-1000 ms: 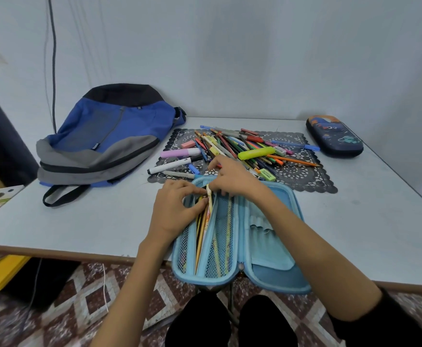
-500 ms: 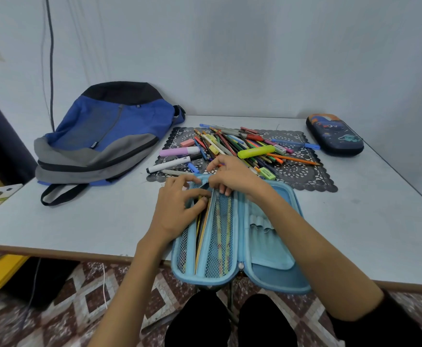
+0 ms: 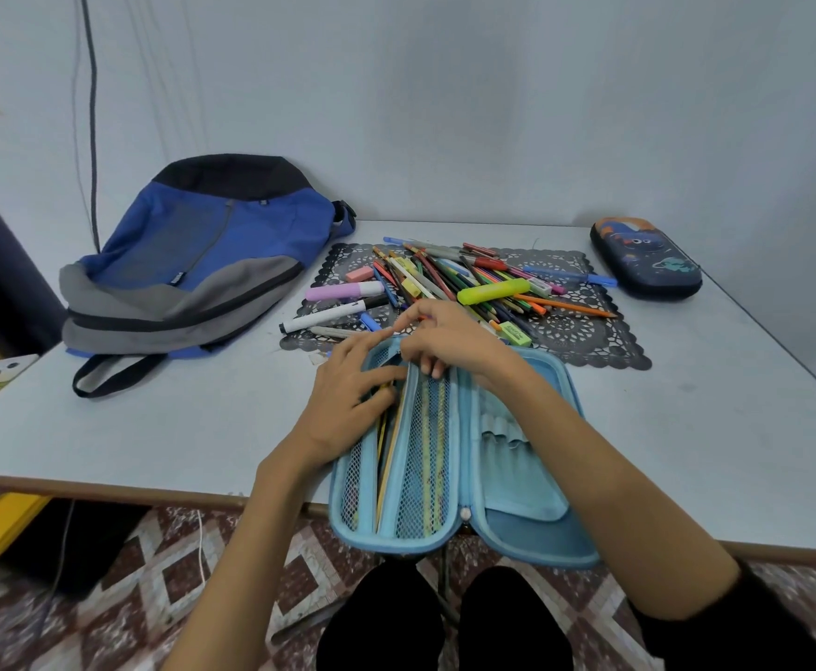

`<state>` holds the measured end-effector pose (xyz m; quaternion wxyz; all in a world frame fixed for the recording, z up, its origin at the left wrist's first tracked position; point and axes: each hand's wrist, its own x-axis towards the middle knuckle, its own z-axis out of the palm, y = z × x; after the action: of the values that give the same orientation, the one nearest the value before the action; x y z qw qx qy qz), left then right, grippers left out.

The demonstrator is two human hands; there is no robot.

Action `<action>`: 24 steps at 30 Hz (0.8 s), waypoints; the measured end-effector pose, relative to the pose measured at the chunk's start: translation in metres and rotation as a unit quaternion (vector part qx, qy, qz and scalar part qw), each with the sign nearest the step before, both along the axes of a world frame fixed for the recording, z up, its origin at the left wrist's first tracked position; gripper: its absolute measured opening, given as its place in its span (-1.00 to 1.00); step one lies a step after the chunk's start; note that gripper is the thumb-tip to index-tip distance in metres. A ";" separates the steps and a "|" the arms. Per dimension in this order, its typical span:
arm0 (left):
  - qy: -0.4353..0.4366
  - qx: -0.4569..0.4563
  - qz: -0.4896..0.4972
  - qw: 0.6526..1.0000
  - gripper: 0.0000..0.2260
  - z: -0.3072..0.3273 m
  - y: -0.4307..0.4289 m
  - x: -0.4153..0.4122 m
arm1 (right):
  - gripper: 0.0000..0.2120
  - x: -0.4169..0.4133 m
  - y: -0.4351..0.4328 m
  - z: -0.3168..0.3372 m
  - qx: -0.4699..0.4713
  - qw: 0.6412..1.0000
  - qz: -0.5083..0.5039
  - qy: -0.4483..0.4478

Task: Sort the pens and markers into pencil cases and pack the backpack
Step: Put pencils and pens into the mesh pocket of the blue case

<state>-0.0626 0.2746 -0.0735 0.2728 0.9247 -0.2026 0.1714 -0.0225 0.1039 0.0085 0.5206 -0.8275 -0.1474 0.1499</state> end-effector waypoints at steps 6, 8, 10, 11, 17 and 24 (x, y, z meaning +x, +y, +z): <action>0.009 -0.046 -0.011 0.999 -0.61 0.004 -0.002 -0.004 | -0.79 0.005 -0.001 -0.005 -0.005 1.000 -0.009 -0.008; 0.018 -0.064 -0.005 0.998 -0.60 0.005 -0.003 -0.005 | -0.75 0.007 0.000 -0.008 -0.026 0.999 -0.003 -0.024; 0.024 -0.080 0.000 0.997 -0.62 0.007 -0.004 -0.007 | -0.72 0.008 0.000 -0.009 -0.045 0.998 0.000 -0.036; 0.026 -0.082 0.001 0.996 -0.66 0.008 -0.005 -0.008 | -0.72 0.008 0.000 -0.010 -0.051 0.998 0.001 -0.039; 0.014 -0.048 0.019 0.999 -0.75 0.008 -0.006 -0.010 | -0.76 0.007 0.001 -0.010 -0.037 0.998 -0.013 -0.044; 0.016 -0.018 0.004 1.000 -0.60 0.003 -0.001 -0.004 | -0.76 0.004 -0.001 -0.007 0.006 1.000 -0.014 -0.014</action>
<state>-0.0668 0.2733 -0.0709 0.2924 0.9229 -0.1918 0.1615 -0.0188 0.1031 0.0011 0.5255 -0.8283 -0.1445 0.1299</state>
